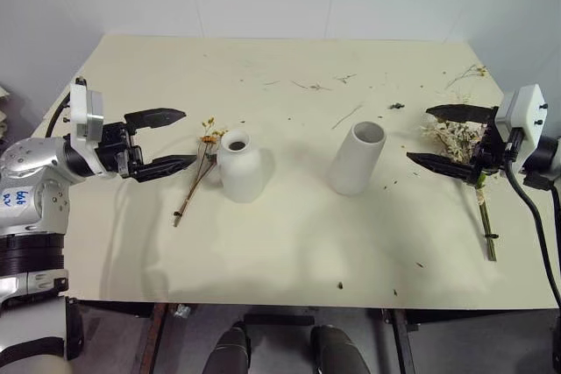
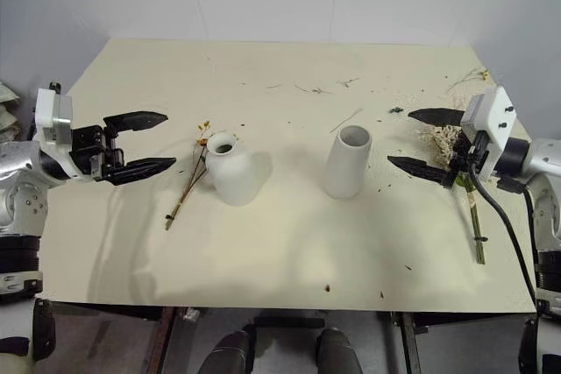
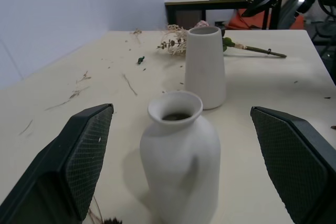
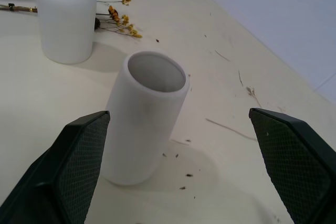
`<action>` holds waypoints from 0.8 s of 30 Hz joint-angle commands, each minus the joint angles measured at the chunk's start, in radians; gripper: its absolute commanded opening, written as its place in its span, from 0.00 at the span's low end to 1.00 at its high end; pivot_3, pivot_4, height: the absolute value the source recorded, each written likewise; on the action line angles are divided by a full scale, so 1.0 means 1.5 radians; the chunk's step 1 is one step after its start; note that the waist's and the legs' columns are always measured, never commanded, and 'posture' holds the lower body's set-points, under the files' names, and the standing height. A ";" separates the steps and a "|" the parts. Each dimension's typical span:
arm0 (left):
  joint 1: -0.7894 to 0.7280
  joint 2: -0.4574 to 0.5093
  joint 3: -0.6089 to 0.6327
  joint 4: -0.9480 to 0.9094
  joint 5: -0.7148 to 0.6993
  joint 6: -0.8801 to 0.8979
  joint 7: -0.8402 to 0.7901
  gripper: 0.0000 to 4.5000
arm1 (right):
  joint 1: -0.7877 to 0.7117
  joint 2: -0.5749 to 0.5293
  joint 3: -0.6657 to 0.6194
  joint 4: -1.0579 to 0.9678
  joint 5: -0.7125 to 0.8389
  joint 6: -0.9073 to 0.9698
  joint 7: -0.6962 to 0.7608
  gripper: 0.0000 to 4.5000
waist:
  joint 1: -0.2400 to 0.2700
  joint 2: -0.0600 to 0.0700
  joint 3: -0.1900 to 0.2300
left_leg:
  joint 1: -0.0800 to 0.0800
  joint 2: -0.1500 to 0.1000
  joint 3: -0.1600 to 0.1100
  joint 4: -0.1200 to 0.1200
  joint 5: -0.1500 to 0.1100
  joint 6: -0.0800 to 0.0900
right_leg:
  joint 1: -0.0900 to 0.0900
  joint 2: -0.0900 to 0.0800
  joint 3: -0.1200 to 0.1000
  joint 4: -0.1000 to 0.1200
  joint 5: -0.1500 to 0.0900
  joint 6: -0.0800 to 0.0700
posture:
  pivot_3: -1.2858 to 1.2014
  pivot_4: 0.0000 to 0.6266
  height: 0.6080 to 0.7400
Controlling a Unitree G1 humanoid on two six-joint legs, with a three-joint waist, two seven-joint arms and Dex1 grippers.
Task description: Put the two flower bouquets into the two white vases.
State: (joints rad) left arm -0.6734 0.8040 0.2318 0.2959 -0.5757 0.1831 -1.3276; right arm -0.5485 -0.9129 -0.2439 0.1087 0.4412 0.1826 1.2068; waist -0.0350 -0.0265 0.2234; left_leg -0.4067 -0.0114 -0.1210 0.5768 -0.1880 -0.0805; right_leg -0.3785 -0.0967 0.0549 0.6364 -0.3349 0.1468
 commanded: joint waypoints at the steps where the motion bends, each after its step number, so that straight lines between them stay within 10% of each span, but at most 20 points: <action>1: -0.017 0.002 0.007 0.007 0.003 -0.012 -0.009 1.00 | 0.000 -0.009 -0.025 -0.028 0.015 0.003 -0.013 1.00 | -0.001 0.000 0.000 | 0.000 0.000 0.000 0.000 0.000 0.000 | 0.000 0.000 0.000 0.000 0.000 0.000 | 0.52 0.24 1.00; 13: -0.042 -0.016 -0.010 -0.023 -0.010 0.014 -0.022 1.00 | -0.007 -0.144 0.012 0.077 -0.085 0.197 -0.095 1.00 | 0.005 0.000 0.000 | 0.000 0.000 0.000 0.001 0.000 0.000 | 0.000 0.000 0.001 -0.001 0.000 0.000 | 0.52 0.24 1.00; 24: -0.033 -0.029 -0.014 -0.089 -0.031 0.056 -0.012 1.00 | -0.156 -0.187 0.216 0.284 -0.205 0.459 -0.044 1.00 | -0.004 0.001 0.000 | -0.001 0.001 0.003 0.001 -0.001 0.000 | -0.003 0.001 0.003 0.000 0.000 0.000 | 0.52 0.24 1.00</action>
State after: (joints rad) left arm -0.7296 0.7534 0.1962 0.2158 -0.5927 0.2489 -1.3497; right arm -0.7595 -1.1642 0.0604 0.5271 0.1534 0.8442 1.0950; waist -0.0411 -0.0254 0.2237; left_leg -0.4086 -0.0099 -0.1158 0.5779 -0.1897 -0.0802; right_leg -0.3829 -0.0957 0.0592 0.6358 -0.3349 0.1472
